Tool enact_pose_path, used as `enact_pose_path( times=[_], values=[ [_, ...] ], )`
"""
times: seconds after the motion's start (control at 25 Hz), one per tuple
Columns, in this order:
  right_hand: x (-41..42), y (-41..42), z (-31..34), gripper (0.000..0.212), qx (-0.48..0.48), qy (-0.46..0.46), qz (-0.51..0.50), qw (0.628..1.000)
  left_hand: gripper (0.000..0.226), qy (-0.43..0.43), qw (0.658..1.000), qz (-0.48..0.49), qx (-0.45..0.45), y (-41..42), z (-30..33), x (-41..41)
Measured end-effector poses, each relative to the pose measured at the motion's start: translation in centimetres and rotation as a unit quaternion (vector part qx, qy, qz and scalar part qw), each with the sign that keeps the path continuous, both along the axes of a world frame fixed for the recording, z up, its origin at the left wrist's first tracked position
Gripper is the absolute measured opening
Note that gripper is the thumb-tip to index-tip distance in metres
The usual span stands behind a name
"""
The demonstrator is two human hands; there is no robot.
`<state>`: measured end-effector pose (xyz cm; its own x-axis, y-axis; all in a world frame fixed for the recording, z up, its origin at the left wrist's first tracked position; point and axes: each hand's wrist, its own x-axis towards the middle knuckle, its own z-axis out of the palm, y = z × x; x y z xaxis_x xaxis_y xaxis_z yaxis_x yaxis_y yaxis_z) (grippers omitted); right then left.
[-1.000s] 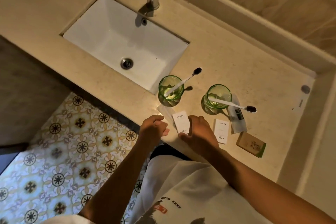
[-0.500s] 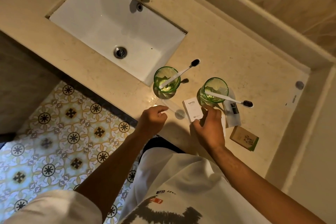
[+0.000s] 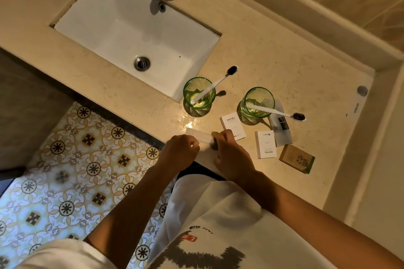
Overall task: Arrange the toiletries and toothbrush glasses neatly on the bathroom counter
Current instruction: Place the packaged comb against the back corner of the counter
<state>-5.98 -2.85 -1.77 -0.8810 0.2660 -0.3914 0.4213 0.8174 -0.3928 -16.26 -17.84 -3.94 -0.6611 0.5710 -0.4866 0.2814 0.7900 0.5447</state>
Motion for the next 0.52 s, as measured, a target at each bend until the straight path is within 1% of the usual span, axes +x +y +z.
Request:
enact_pose_path(
  times=[0.04,0.08,0.12,0.2,0.24,0.32,0.36,0.44,0.52],
  values=[
    [0.1,-0.1,-0.2,0.053,0.001,-0.011,-0.001,1.000,0.031,-0.010,1.000,0.019,-0.009,-0.1,-0.1,0.0],
    [0.2,-0.1,-0.2,0.055,-0.005,-0.022,-0.003,1.000,0.030,0.011,1.000,0.018,0.001,0.0,-0.2,0.0],
    [0.4,-0.1,-0.4,0.055,-0.014,-0.034,-0.006,0.999,0.026,0.047,0.999,0.012,0.010,0.1,0.0,0.0],
    [0.6,0.0,-0.7,0.052,-0.028,-0.041,-0.018,0.999,0.014,0.138,0.989,-0.028,0.035,0.3,0.2,0.2],
    [0.6,0.1,-0.9,0.047,-0.037,-0.037,-0.030,0.998,0.017,0.180,0.981,-0.059,0.030,0.5,0.1,0.3],
    [0.3,0.4,-1.2,0.031,-0.045,-0.032,-0.047,0.997,0.035,0.201,0.970,-0.135,-0.006,0.8,-0.2,0.1],
    [0.2,0.5,-1.2,0.026,-0.044,-0.031,-0.051,0.997,0.042,0.199,0.966,-0.167,-0.016,1.1,-0.3,0.1],
    [0.2,0.5,-1.3,0.025,-0.044,-0.026,-0.058,0.997,0.050,0.205,0.956,-0.208,-0.033,1.7,-0.3,0.4],
    [0.3,0.4,-1.1,0.024,-0.044,-0.013,-0.055,0.997,0.047,0.217,0.954,-0.204,-0.044,2.2,-0.1,0.6]
  ],
)
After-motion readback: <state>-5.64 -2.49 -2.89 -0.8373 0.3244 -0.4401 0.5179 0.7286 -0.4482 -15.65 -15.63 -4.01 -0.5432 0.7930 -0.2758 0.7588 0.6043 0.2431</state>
